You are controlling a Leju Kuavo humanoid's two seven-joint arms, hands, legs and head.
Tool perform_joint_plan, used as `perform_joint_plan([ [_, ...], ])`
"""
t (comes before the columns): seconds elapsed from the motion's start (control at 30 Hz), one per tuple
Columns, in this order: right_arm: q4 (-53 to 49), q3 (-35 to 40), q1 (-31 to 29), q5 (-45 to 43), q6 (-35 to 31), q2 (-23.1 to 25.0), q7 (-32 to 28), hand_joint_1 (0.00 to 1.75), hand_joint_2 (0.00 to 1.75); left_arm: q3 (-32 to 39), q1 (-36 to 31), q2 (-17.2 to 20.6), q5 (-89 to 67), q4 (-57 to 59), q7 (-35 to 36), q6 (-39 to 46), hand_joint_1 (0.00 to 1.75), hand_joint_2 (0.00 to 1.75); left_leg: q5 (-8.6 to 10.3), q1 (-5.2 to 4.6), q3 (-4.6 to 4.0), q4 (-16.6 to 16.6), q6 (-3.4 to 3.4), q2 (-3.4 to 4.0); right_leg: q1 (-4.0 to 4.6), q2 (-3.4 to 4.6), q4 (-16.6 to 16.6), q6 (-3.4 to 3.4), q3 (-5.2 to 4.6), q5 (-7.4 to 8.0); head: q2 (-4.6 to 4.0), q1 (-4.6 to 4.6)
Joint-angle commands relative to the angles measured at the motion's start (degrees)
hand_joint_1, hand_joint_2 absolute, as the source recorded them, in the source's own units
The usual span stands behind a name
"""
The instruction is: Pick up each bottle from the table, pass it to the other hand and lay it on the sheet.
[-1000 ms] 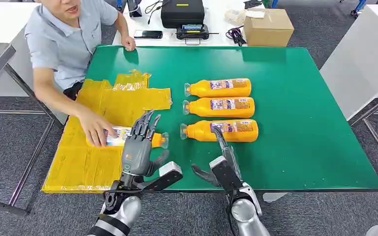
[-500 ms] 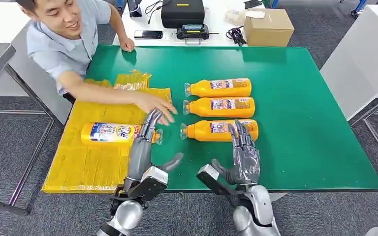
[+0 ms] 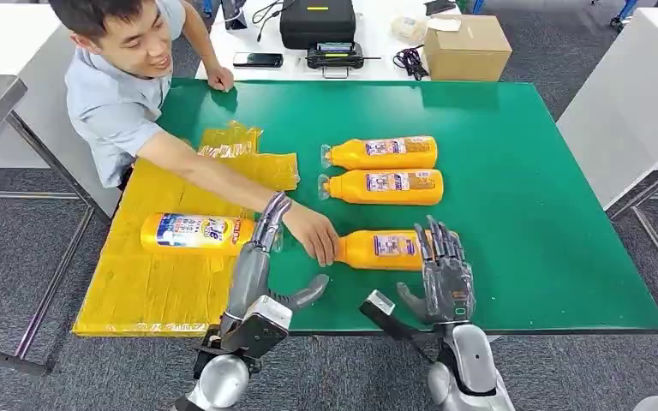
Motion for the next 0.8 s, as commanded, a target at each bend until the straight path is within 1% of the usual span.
perform_joint_plan([
  [0.03,7.9,-1.3,-4.3,0.5,2.6,-1.3,0.3,0.00,1.75,-1.9,-0.1,0.8,0.2,0.5,0.3,-0.6,0.00,1.75,-0.10,0.06,0.28,0.0,-0.11,0.14,0.07,0.10,-0.1,-0.14,0.26,-0.05,0.00,0.00],
  [0.1,8.3,-1.3,-4.5,0.6,2.9,-1.3,0.5,0.00,1.75,-1.9,-0.1,0.8,0.2,0.4,0.2,-0.7,0.00,1.75,-0.05,0.04,0.17,0.0,-0.07,0.12,0.05,0.09,-0.1,-0.08,0.15,0.00,0.00,0.00],
  [0.2,8.3,-1.3,-4.5,0.6,2.9,-1.3,0.5,0.00,1.75,-1.9,-0.1,0.8,0.2,0.4,0.2,-0.7,0.00,1.75,-0.11,0.06,0.30,0.0,-0.12,0.14,0.08,0.08,-0.1,-0.15,0.28,-0.07,0.00,0.00],
  [0.27,8.3,-1.3,-4.5,0.6,2.9,-1.3,0.5,0.00,1.75,-1.9,-0.1,0.8,0.2,0.4,0.2,-0.7,0.00,1.75,-0.04,0.03,0.18,-0.1,-0.08,0.07,0.04,0.04,-0.1,-0.09,0.17,-0.02,0.00,0.00],
  [0.33,8.3,-1.3,-4.5,0.6,2.9,-1.3,0.5,0.00,1.75,-1.9,-0.1,0.8,0.2,0.4,0.2,-0.7,0.00,1.75,-0.10,0.05,0.28,0.0,-0.10,0.14,0.06,0.10,-0.1,-0.12,0.25,-0.05,0.00,0.00],
  [0.4,8.3,-1.3,-4.5,0.6,2.9,-1.3,0.5,0.00,1.75,-1.9,-0.1,0.8,0.2,0.4,0.2,-0.7,0.00,1.75,-0.03,0.01,0.14,0.0,-0.06,0.07,0.02,0.04,0.0,-0.07,0.12,-0.02,0.00,-0.02],
  [0.43,8.3,-1.3,-4.5,0.6,2.9,-1.3,0.5,0.00,1.75,-1.9,-0.1,0.8,0.2,0.4,0.2,-0.7,0.00,1.75,-0.11,0.05,0.29,0.0,-0.11,0.13,0.07,0.09,-0.1,-0.13,0.27,-0.07,0.00,0.00],
  [0.6,8.3,-1.3,-4.5,0.6,2.9,-1.3,0.5,0.00,1.75,-1.9,-0.1,0.8,0.2,0.4,0.2,-0.7,0.00,1.75,-0.03,0.02,0.12,0.0,-0.06,0.08,0.03,0.05,0.0,-0.08,0.11,-0.01,0.00,0.00],
  [0.63,8.3,-1.3,-4.5,0.6,2.9,-1.3,0.5,0.00,1.75,-1.9,-0.1,0.8,0.2,0.4,0.2,-0.7,0.00,1.75,-0.10,0.06,0.27,0.0,-0.11,0.13,0.07,0.09,-0.1,-0.14,0.25,-0.05,0.00,0.00],
  [0.67,8.3,-1.3,-4.5,0.6,2.9,-1.3,0.5,0.00,1.75,-1.9,-0.1,0.8,0.2,0.4,0.2,-0.7,0.00,1.75,-0.06,0.03,0.19,0.0,-0.09,0.11,0.04,0.07,0.0,-0.11,0.16,-0.03,0.00,0.00],
  [0.7,8.4,-1.5,-4.5,0.6,3.8,-1.3,0.9,0.00,1.75,-1.9,0.1,0.8,0.3,0.0,0.4,-0.8,0.00,1.75,-0.04,0.02,0.14,0.0,-0.07,0.08,0.03,0.05,0.0,-0.09,0.12,-0.01,0.00,0.00],
  [0.73,8.7,-1.6,-4.5,0.9,5.1,-1.6,1.2,0.00,1.75,-1.9,0.4,0.8,0.3,-0.3,0.4,-0.9,0.00,1.75,-0.10,0.05,0.27,0.0,-0.12,0.15,0.07,0.10,0.0,-0.14,0.24,-0.06,0.00,0.00],
  [0.8,9.4,-1.7,-4.4,2.0,6.0,-1.9,1.8,0.00,1.75,-1.9,0.6,0.8,0.3,-0.6,0.5,-1.1,0.00,1.75,-0.04,0.02,0.15,0.0,-0.07,0.08,0.02,0.05,0.0,-0.08,0.13,-0.02,0.00,0.00],
])
